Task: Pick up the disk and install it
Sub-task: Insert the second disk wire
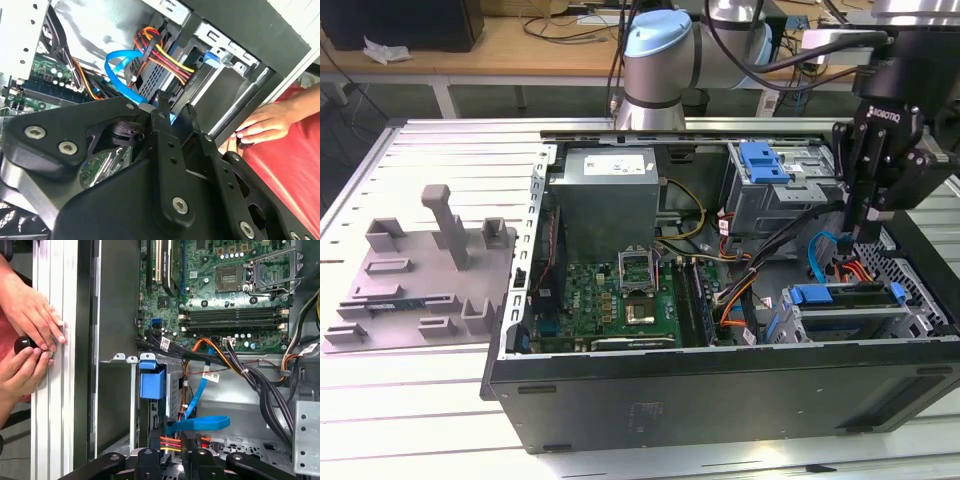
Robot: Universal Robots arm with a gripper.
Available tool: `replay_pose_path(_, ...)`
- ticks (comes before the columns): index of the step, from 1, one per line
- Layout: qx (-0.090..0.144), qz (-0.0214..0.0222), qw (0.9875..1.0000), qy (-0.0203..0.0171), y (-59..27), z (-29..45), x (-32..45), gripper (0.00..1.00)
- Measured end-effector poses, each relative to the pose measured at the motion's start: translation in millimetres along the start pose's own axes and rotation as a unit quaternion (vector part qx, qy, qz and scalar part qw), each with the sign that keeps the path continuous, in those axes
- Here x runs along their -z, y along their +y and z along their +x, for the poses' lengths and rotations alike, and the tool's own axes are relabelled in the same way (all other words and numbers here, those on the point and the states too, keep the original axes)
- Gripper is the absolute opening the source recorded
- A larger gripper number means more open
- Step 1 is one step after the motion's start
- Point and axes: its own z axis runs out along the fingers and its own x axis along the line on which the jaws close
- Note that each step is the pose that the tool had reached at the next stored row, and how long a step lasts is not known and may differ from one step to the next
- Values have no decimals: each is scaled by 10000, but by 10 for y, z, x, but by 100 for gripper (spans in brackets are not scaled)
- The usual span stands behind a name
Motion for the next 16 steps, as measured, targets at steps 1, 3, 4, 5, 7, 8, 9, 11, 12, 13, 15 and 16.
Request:
replay_pose_path(1, -1, 1, 10000, 2, 10, 0, 0, 31)
replay_pose_path(3, -2, 4, 10000, 2, 30, 0, -1, 31)
replay_pose_path(4, -2, 4, 10000, 3, 35, -1, -2, 31)
replay_pose_path(5, -2, 5, 10000, 3, 39, -1, -4, 31)
replay_pose_path(7, -2, 6, 10000, 3, 44, -2, -6, 31)
replay_pose_path(8, -2, 7, 10000, 3, 44, -4, -8, 31)
replay_pose_path(9, -2, 7, 10000, 4, 44, -4, -10, 31)
replay_pose_path(11, -3, 7, 10000, 2, 45, -5, -17, 31)
replay_pose_path(12, -3, 7, 10000, 1, 45, -6, -21, 31)
replay_pose_path(13, -3, 7, 10000, -1, 45, -7, -25, 31)
replay_pose_path(15, -3, 8, 10000, -9, 44, -6, -33, 31)
replay_pose_path(16, -3, 8, 10000, -14, 44, -7, -38, 31)
